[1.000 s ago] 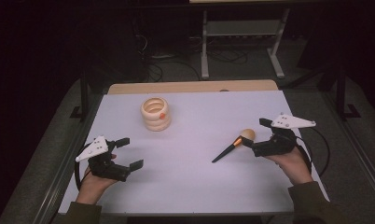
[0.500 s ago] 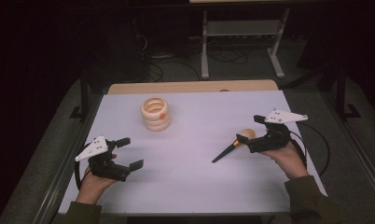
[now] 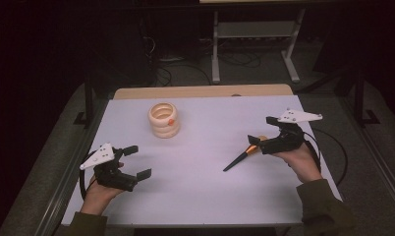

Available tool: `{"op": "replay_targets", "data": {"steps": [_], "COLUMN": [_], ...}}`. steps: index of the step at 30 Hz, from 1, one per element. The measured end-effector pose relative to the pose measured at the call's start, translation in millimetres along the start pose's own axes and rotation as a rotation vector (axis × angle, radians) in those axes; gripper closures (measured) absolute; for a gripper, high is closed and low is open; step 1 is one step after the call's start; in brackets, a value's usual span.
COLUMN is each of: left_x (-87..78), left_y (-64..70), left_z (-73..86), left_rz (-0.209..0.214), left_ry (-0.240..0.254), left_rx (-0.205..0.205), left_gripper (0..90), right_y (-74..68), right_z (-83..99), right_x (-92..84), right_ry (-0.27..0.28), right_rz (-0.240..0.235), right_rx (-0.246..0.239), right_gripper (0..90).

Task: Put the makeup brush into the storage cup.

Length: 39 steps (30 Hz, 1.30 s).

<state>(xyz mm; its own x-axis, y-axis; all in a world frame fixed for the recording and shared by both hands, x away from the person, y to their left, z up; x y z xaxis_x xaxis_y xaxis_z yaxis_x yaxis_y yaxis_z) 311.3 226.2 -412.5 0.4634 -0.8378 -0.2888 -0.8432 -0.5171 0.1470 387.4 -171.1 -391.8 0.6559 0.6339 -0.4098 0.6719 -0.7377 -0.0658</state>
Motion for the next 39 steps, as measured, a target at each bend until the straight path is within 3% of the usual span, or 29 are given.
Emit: {"op": "replay_targets", "data": {"steps": [19, 22, 29, 39], "left_x": [-0.3, -0.2, 0.3, -0.2], "left_y": [1.3, 1.4, 1.4, 2.4], "left_z": [-2.3, -2.6, -3.4, -3.9], "left_rz": [0.007, 0.008, 0.011, 0.013], "left_ry": [0.008, 0.009, 0.012, 0.016], "left_rx": [0.007, 0.005, 0.018, 0.009], "left_gripper": [0.0, 0.0, 0.0, 0.0], "right_y": [12.4, 15.2, 16.0, 15.2], "right_z": [-13.2, -13.4, -17.4, -22.9], "right_x": [18.4, 21.8, 27.9, 35.2], "right_ry": [-0.025, -0.05, -0.068, -0.1], "right_rz": [-0.006, -0.006, -0.015, -0.022], "right_rx": [-0.014, -0.019, -0.016, -0.048], "right_gripper": [0.0, 0.0, 0.0, 0.0]}}
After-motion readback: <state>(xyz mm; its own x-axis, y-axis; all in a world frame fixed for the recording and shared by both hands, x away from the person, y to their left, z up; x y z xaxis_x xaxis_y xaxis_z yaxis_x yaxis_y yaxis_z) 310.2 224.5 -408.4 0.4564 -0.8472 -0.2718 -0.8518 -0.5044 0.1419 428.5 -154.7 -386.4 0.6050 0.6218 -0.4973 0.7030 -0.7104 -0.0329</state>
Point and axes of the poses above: each handheld gripper's, and its own axes: x roughly forward along the jaws, z roughly out of its underside, y roughly to its right, the point moved 7 cm from there along x, roughly forward along the jaws, and after that the axes turned 3 degrees about z, right-handed, at the moved point
